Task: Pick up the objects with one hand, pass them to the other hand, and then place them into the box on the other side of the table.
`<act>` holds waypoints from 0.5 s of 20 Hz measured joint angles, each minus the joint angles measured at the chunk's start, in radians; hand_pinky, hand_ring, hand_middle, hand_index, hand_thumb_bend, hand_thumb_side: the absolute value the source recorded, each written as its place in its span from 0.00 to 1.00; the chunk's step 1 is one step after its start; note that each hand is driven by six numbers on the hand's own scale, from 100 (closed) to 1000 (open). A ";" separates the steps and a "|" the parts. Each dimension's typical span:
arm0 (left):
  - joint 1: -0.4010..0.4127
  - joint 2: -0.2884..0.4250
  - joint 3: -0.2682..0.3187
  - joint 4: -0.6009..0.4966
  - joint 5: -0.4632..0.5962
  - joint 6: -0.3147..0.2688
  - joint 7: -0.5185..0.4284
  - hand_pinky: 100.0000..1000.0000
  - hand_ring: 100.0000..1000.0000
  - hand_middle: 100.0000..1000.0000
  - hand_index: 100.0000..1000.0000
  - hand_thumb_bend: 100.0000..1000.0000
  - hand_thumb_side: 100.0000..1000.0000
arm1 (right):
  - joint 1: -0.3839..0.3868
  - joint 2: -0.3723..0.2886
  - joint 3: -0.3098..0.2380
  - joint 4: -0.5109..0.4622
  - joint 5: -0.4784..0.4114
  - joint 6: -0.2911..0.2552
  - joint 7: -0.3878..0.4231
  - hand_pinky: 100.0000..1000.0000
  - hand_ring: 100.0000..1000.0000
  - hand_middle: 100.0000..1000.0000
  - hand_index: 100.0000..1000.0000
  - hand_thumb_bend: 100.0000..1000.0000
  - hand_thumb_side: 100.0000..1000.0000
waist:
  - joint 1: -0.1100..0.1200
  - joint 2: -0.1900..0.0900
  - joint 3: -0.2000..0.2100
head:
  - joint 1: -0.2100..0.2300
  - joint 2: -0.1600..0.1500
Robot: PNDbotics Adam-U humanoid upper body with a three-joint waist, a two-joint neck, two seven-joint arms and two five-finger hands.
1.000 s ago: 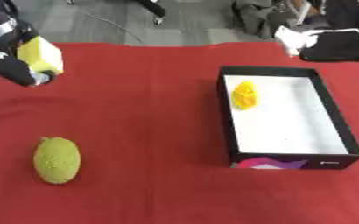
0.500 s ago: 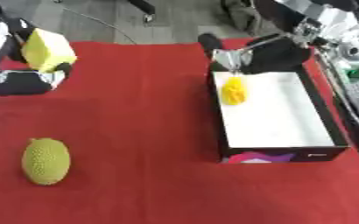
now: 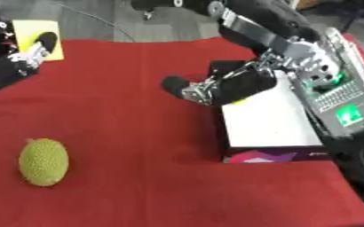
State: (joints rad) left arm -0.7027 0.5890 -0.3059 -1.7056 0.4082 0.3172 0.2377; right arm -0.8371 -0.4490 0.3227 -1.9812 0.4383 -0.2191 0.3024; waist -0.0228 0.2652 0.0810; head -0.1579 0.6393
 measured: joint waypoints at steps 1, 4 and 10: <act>0.000 0.002 -0.002 -0.006 0.040 -0.003 0.002 0.41 0.32 0.10 0.50 0.00 0.29 | 0.000 0.003 0.005 0.000 0.005 -0.008 -0.017 0.93 1.00 0.87 0.90 0.22 0.00 | 0.000 0.001 0.000 | -0.002 0.000; 0.000 0.002 -0.010 -0.025 0.134 -0.015 -0.003 0.42 0.33 0.10 0.50 0.00 0.26 | -0.008 0.009 0.017 0.000 0.006 -0.019 -0.039 0.94 1.00 0.87 0.91 0.19 0.00 | 0.000 0.003 0.003 | -0.006 0.000; -0.006 -0.007 -0.025 -0.068 0.210 -0.036 -0.041 0.41 0.33 0.11 0.50 0.00 0.30 | -0.046 0.050 0.034 0.000 -0.020 -0.003 -0.025 0.94 1.00 0.88 0.92 0.14 0.00 | 0.003 0.008 0.012 | -0.023 0.000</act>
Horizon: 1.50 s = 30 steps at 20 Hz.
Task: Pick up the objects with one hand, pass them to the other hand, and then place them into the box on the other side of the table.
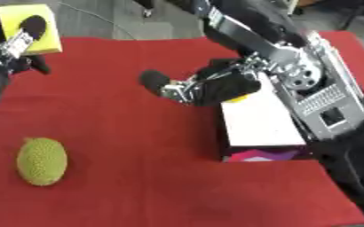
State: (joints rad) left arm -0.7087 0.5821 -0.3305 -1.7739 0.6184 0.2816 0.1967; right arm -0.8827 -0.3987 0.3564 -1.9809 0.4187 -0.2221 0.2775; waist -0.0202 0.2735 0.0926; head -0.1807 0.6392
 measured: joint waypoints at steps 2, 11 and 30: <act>-0.003 -0.009 -0.008 -0.021 -0.006 0.007 -0.022 0.41 0.33 0.11 0.50 0.00 0.29 | -0.012 0.014 0.006 0.000 0.000 0.010 0.014 0.93 1.00 0.88 0.92 0.15 0.00 | 0.000 0.001 0.001 | -0.006 0.000; -0.004 -0.027 -0.038 -0.109 -0.036 0.038 -0.117 0.41 0.32 0.11 0.50 0.00 0.31 | -0.033 0.044 0.031 0.000 0.073 0.028 0.065 0.92 1.00 0.89 0.91 0.14 0.00 | -0.001 0.002 0.001 | -0.007 -0.001; -0.002 -0.070 -0.061 -0.173 -0.101 -0.010 -0.149 0.40 0.32 0.11 0.50 0.00 0.32 | -0.030 0.105 0.045 0.012 0.245 0.211 0.183 0.99 1.00 0.88 0.97 0.00 0.00 | -0.010 0.002 0.005 | -0.006 -0.009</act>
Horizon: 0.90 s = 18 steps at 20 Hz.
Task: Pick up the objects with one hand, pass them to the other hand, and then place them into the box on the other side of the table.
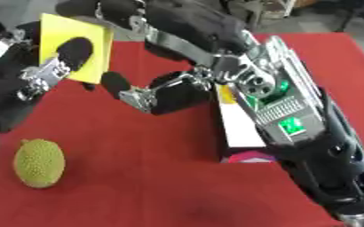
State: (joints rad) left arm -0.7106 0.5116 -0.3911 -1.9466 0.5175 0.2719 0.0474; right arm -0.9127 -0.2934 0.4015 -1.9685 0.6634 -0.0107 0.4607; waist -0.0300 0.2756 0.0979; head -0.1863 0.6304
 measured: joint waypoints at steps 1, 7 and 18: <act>0.000 -0.001 0.000 -0.002 0.000 -0.006 0.009 0.40 0.32 0.11 0.50 0.00 0.32 | 0.003 0.000 0.000 -0.002 -0.004 0.006 0.007 0.99 1.00 0.88 0.97 0.00 0.00 | -0.001 0.000 0.000 | 0.000 0.000; 0.007 -0.009 -0.007 -0.008 -0.019 -0.025 0.045 0.40 0.32 0.11 0.50 0.00 0.32 | 0.006 0.004 -0.016 -0.011 -0.066 0.024 0.053 1.00 1.00 0.88 0.99 0.01 0.00 | -0.001 0.002 -0.002 | 0.000 0.000; 0.012 -0.019 -0.012 -0.007 -0.023 -0.043 0.071 0.40 0.33 0.11 0.50 0.00 0.31 | 0.006 0.006 -0.036 -0.011 -0.100 0.009 0.092 1.00 1.00 0.88 1.00 0.02 0.00 | 0.001 0.002 -0.004 | -0.005 0.000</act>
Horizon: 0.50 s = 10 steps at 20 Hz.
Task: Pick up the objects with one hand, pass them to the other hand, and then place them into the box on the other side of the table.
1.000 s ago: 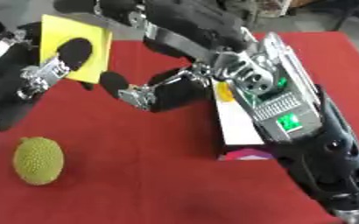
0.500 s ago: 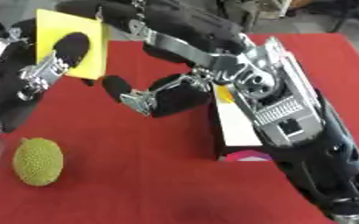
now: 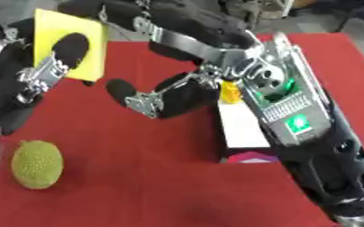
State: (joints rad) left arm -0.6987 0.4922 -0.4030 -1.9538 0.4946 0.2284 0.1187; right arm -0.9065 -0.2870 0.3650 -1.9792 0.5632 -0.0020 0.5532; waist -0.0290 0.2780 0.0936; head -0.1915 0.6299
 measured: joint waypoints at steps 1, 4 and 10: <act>0.000 -0.003 0.000 0.000 0.004 -0.002 0.002 0.40 0.33 0.11 0.50 0.00 0.31 | 0.000 0.000 0.000 0.000 0.006 0.001 0.002 1.00 1.00 0.88 0.99 0.02 0.00 | 0.000 0.000 0.001 | -0.002 0.000; 0.000 -0.014 -0.001 0.002 0.014 -0.007 0.008 0.40 0.33 0.11 0.51 0.00 0.31 | 0.000 0.001 0.002 -0.005 0.027 0.005 0.010 1.00 1.00 0.88 1.00 0.00 0.00 | -0.002 0.000 0.003 | -0.006 0.000; -0.001 -0.037 -0.004 0.004 0.032 -0.020 0.022 0.40 0.34 0.13 0.53 0.00 0.32 | 0.000 0.006 0.006 -0.013 0.061 0.025 0.013 1.00 1.00 0.88 1.00 0.00 0.00 | -0.004 0.000 0.006 | -0.011 0.000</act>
State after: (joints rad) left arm -0.6993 0.4553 -0.4066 -1.9496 0.5271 0.2088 0.1403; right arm -0.9063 -0.2811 0.3708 -1.9921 0.6246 0.0227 0.5666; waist -0.0334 0.2780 0.0991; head -0.2028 0.6299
